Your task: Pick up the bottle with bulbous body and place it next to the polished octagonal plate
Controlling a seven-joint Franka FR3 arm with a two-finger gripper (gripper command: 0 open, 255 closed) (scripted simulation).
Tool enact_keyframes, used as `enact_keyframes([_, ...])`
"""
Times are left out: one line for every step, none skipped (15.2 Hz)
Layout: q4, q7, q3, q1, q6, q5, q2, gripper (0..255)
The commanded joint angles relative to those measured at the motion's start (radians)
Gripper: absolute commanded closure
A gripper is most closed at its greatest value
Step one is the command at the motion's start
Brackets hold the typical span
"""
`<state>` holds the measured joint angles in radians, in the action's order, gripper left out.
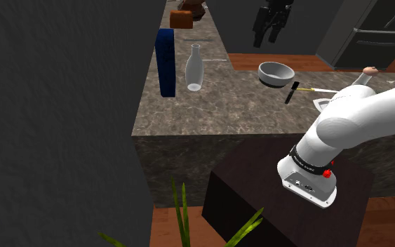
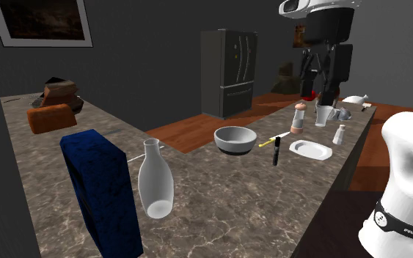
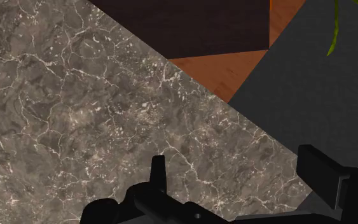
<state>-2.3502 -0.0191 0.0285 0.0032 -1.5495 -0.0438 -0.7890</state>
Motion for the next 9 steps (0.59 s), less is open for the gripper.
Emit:
enact_keyframes([0.000, 0.000, 0.000, 0.000, 0.000, 0.000, 0.000, 0])
enact_keyframes([0.003, 0.007, 0.004, -0.001, -0.031, 0.004, 0.030, 0])
enact_keyframes([0.008, 0.014, 0.008, -0.001, -0.061, 0.008, 0.061, 0])
enact_keyframes([0.014, 0.021, 0.012, -0.002, -0.091, 0.011, 0.093, 0])
enact_keyframes([0.021, 0.027, 0.016, -0.002, -0.120, 0.014, 0.125, 0])
enact_keyframes([0.030, 0.034, 0.020, -0.003, -0.148, 0.017, 0.158, 0])
enact_keyframes([0.040, 0.040, 0.024, -0.003, -0.175, 0.019, 0.191, 0])
enact_keyframes([0.051, 0.047, 0.027, -0.003, -0.202, 0.021, 0.225, 0])
enact_keyframes([0.064, 0.053, 0.031, -0.003, -0.227, 0.023, 0.259, 0])
